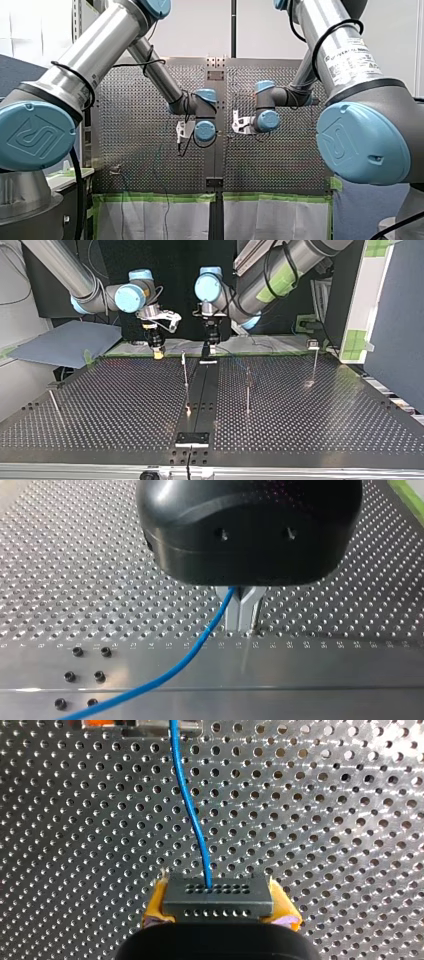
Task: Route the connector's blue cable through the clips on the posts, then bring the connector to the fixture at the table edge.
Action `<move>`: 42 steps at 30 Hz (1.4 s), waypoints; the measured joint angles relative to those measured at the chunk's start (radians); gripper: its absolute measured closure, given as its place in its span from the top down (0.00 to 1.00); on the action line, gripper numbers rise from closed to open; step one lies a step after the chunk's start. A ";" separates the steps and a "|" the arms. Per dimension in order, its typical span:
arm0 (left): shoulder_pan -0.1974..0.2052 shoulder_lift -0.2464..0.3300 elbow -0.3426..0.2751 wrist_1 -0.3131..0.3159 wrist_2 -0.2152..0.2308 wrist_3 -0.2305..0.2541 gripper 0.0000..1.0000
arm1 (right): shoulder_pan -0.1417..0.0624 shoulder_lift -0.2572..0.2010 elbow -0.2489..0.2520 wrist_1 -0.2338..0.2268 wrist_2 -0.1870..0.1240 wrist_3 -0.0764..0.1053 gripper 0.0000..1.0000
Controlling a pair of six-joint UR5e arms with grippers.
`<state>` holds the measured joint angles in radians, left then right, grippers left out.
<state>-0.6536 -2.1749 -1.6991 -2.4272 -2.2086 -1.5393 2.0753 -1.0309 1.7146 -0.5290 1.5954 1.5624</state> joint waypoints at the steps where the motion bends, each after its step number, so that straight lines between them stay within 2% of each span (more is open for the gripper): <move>1: -0.003 0.000 0.000 0.001 0.000 0.000 0.00 | -0.001 0.000 0.003 -0.003 0.000 0.000 0.00; 9: -0.024 -0.001 -0.008 0.007 -0.006 -0.001 0.00 | -0.014 0.001 0.055 -0.056 -0.001 0.002 0.00; 15: -0.033 -0.001 -0.028 0.024 -0.011 -0.002 0.00 | -0.022 0.001 0.072 -0.093 -0.007 0.000 0.00; 24: -0.035 -0.002 -0.036 0.035 -0.009 -0.004 0.00 | -0.031 0.001 0.082 -0.109 -0.025 -0.016 0.00; 28: -0.034 -0.020 -0.034 0.042 -0.003 -0.002 0.00 | -0.034 0.005 0.088 -0.118 -0.032 -0.022 0.00; 34: -0.034 -0.057 -0.030 0.066 0.001 -0.004 0.00 | -0.039 0.036 0.090 -0.125 -0.035 -0.032 0.00; 42: -0.031 -0.063 -0.027 0.073 0.003 -0.004 0.00 | -0.056 0.066 0.090 -0.141 -0.037 -0.039 0.00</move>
<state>-0.6842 -2.2375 -1.7257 -2.3542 -2.2055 -1.5434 2.0194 -0.9653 1.8049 -0.6705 1.5585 1.5239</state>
